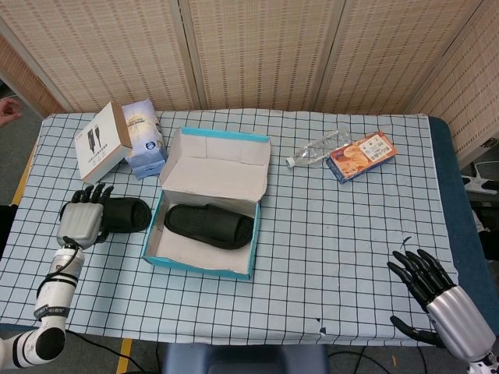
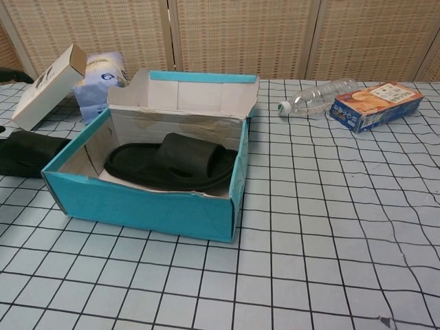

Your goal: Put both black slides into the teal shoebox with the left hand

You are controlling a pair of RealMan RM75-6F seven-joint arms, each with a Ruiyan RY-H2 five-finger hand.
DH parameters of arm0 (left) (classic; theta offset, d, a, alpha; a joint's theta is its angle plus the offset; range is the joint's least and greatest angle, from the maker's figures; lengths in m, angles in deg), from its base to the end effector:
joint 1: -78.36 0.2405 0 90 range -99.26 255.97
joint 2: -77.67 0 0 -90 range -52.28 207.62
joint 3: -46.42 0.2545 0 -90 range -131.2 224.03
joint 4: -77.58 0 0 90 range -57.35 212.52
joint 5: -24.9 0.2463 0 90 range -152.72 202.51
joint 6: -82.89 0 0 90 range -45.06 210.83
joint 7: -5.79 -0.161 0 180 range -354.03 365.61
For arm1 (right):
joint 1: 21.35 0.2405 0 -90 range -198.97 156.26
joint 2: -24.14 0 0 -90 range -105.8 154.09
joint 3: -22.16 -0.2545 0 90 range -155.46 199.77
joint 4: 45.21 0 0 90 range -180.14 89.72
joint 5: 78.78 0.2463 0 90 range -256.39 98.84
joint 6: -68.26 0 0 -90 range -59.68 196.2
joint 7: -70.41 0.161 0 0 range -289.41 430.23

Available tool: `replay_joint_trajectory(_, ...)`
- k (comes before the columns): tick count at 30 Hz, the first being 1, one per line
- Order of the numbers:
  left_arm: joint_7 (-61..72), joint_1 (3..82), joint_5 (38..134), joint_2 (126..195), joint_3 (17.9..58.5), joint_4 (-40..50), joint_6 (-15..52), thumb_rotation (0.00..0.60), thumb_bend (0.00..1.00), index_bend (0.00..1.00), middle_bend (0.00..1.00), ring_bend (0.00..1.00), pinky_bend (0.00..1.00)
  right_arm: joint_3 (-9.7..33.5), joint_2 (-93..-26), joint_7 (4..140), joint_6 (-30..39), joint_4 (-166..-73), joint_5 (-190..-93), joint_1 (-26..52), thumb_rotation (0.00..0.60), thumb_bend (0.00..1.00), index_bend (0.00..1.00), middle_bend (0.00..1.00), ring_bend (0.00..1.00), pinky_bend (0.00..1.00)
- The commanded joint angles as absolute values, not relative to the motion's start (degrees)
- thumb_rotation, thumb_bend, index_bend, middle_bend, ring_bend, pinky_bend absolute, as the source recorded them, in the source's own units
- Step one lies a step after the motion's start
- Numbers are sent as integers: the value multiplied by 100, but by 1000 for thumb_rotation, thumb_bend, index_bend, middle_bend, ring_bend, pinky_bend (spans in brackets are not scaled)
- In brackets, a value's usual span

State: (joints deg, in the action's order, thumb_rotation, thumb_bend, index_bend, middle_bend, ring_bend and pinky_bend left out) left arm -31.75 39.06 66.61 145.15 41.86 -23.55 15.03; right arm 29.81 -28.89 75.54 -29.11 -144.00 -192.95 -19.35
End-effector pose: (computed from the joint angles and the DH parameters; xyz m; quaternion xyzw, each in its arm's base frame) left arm -0.2318 0.3507 0.0673 -0.6771 -0.3669 -0.2131 0.6013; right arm -0.2586 -0.1251 0.1498 0.6968 -0.3203 0.4710 0.4360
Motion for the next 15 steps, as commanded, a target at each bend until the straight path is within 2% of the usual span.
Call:
replay_joint_trajectory(1,-3241,3881,6605,14670,4248,-2180,1621,600,372,0,0,0,98,2977,-2871,7504,-2885,-14457,-19310,-1929,528,152,0,0,0,0)
replay_joint_trajectory(5,-3710,3616,6193,15253,4317,-1439,2055,600,349,0,0,0,96,3042,-2807,7406,-2864,-14611,-19473,-1952,528,153,0,0,0,0)
replay_joint_trajectory(15,-4368,3214,5547,15945,4283,-523,2459,600,338,0,0,0,96,3027,-2880,7362,-2803,-14614,-19390,-1995,528,153,0,0,0,0)
